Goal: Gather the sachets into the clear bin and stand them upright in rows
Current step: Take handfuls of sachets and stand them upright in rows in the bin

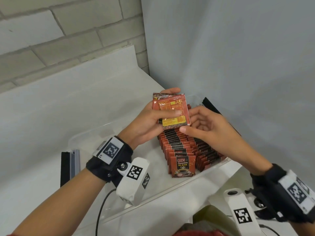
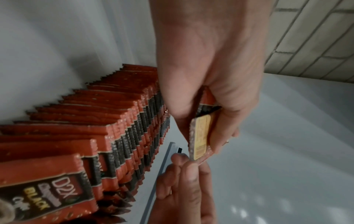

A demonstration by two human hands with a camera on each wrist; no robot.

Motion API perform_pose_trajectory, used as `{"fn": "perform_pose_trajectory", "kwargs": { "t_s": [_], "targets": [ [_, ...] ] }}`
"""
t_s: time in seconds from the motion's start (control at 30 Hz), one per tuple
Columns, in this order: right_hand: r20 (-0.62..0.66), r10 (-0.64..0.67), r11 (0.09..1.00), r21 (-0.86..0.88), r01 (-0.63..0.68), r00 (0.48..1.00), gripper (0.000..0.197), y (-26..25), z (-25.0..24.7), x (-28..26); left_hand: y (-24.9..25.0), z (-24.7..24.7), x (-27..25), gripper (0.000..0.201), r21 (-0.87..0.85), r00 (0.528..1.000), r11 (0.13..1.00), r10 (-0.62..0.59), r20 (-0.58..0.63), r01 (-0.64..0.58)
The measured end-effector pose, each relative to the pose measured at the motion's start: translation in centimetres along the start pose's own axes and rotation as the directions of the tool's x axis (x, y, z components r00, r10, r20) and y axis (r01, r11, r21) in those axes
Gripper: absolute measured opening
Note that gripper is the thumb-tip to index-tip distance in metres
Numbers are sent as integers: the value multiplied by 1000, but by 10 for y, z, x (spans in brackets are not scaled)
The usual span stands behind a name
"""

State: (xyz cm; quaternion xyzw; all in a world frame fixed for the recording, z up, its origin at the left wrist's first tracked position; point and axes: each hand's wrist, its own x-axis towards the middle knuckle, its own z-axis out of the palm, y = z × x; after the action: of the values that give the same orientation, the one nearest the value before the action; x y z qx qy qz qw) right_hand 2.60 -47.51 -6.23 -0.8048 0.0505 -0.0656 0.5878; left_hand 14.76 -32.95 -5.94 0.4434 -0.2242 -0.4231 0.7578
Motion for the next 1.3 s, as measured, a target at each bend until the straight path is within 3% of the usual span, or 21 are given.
{"fn": "perform_pose_trajectory", "kwargs": {
  "t_s": [0.13,0.27,0.33,0.57,0.7,0.83,0.93,0.97,1.07,1.13,1.3],
  "targets": [
    [-91,-45,997,58,51,995,14,0,0,-2,0,2,-1,40,-24,999,999,-35,1,35],
    [-199,-101,977,163,134,975,6,-5,-1,-5,4,1,0,70,-75,995,994,-89,-49,85],
    [-232,-132,969,172,174,964,8,-6,-1,-7,4,0,0,68,-74,990,989,-131,-57,127],
    [-248,-342,940,-90,330,906,20,0,-1,-9,0,1,-2,27,68,963,963,-265,42,261],
    [-218,-381,917,-212,337,899,16,1,-1,-9,-1,-2,-2,31,140,957,953,-281,74,269],
    [-227,-312,944,-188,272,923,24,1,-1,-9,0,0,-2,31,104,974,972,-216,63,209],
    [-283,-107,989,69,131,953,17,-11,1,-10,2,0,-1,31,19,994,994,-109,29,108],
    [-256,-38,987,143,77,966,7,-16,1,-11,2,-1,0,32,-14,997,997,-74,11,74],
    [-68,99,980,178,-86,993,32,-23,3,-15,3,-1,1,32,-67,1000,998,7,-23,-8],
    [-6,135,971,197,-131,991,29,-24,7,-15,4,1,0,32,-68,999,997,36,-34,-39],
    [-105,191,950,269,-157,976,13,-16,7,-11,3,0,0,33,-110,999,993,47,-20,-49]
  ]
}}
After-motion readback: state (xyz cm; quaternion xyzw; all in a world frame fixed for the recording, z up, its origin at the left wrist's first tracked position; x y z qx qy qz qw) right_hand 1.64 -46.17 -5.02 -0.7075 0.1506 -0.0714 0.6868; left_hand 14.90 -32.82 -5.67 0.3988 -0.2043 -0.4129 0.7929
